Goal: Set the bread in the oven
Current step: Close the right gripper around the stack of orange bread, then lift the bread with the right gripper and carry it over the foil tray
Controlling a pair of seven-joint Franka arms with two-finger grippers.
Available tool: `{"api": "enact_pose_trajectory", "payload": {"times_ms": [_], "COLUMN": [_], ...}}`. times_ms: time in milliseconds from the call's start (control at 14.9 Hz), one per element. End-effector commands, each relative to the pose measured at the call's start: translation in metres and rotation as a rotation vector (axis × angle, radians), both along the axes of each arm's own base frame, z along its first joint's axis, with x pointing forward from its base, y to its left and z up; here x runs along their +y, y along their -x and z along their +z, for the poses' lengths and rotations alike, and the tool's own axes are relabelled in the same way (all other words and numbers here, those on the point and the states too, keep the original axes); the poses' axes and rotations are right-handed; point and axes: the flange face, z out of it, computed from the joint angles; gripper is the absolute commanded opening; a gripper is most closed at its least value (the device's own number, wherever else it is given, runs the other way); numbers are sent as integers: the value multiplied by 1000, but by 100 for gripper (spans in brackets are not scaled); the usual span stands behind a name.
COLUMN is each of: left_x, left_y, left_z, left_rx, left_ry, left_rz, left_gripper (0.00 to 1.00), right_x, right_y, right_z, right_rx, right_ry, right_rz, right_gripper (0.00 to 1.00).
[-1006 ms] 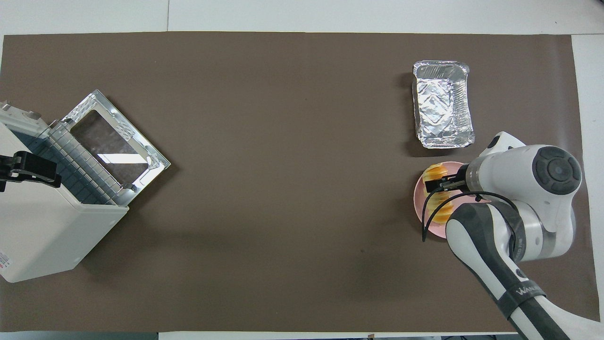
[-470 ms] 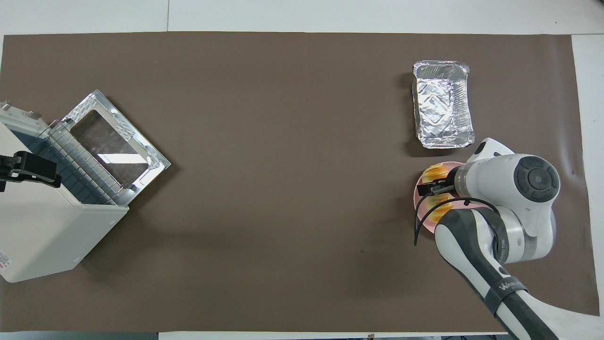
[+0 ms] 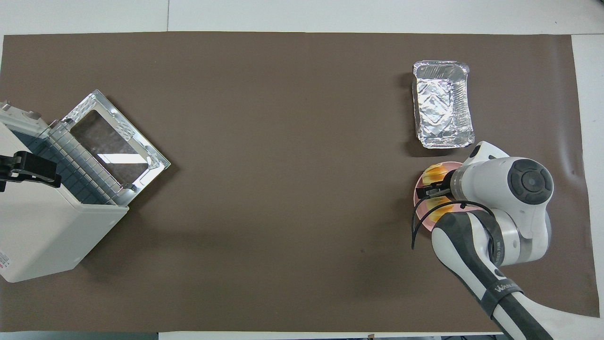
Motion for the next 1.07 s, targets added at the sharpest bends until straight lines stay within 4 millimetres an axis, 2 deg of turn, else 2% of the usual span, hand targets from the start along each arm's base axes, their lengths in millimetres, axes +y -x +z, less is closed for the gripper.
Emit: {"api": "enact_pose_trajectory", "payload": {"times_ms": [0, 67, 335, 470, 604, 738, 1006], "left_x": [0, 0, 0, 0, 0, 0, 0], "left_y": [6, 6, 6, 6, 6, 6, 6], "left_z": [3, 3, 3, 3, 3, 3, 3], "left_rx": [-2, -2, 0, -2, -2, -2, -2], "left_ry": [0, -1, 0, 0, 0, 0, 0], "left_rz": [-1, -1, -1, -1, -1, -1, -1], "left_gripper": [100, 100, 100, 100, 100, 100, 100], "right_x": [-2, -2, -5, -6, -7, -9, -15], "right_y": [5, 4, 2, -6, -31, -66, -112], "right_z": [2, 2, 4, 13, 46, 79, 119], "right_rx": [-16, -16, -11, 2, 43, 68, 16], "right_ry": [-2, -2, 0, 1, 2, -1, -9], "right_rz": [20, 17, 34, 36, 30, 19, 0], "right_gripper": [4, 0, 0, 0, 0, 0, 0]}}
